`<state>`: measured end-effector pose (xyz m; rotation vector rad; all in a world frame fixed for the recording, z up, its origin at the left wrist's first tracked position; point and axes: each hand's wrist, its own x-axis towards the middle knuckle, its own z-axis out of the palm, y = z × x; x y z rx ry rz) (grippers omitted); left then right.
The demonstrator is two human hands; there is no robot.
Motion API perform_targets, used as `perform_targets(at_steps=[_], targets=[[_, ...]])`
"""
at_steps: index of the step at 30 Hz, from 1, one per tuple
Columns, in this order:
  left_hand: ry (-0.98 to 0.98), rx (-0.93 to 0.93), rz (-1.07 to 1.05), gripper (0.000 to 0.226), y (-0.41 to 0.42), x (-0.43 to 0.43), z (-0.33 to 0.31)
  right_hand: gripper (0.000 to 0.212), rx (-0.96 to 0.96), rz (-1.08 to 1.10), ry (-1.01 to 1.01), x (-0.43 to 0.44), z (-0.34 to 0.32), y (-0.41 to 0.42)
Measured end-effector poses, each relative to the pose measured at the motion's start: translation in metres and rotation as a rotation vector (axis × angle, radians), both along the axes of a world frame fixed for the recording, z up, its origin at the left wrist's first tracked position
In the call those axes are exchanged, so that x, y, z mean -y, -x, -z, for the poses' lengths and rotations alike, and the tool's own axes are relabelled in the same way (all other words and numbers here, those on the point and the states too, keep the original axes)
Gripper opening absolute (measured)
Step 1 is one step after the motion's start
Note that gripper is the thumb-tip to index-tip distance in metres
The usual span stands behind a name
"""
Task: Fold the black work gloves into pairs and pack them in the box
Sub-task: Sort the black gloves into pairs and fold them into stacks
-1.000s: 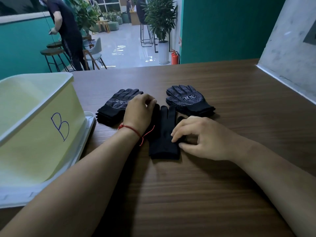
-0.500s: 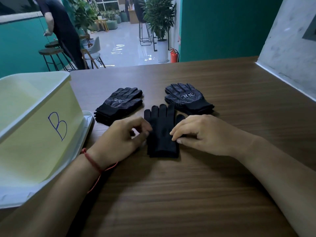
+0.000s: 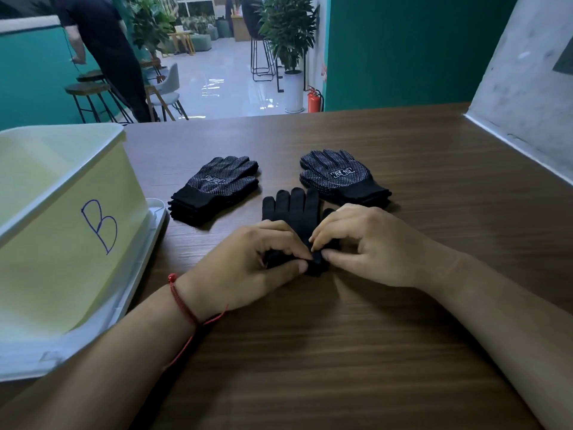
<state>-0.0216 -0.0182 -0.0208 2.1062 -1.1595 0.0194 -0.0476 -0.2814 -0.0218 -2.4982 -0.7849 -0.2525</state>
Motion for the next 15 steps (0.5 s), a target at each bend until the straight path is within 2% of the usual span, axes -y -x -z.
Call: perform_targets(at_steps=[2,5,9,12,15], targets=[[-0.001,-0.023,-0.017,0.014,-0.0004,-0.0011,0.0006,0.015,-0.017,0.014,-0.049,-0.0011,-0.0005,0.0004],[-0.081,0.095,-0.049,0.020,-0.0015,-0.0010,0.0032,0.010,-0.005,0.022,-0.007,-0.0021,-0.0004,0.0006],[-0.123,0.163,-0.107,0.034,0.0000,-0.0007,0.0042,0.007,0.028,0.031,0.004,-0.0042,-0.0057,0.0028],[-0.164,0.157,-0.113,0.034,0.0009,-0.0011,0.0064,0.005,0.045,0.029,0.038,-0.0044,-0.0085,0.0059],[-0.190,0.148,-0.094,0.032,-0.0003,-0.0034,0.0051,0.013,0.039,0.050,0.137,-0.0021,-0.0091,0.0092]])
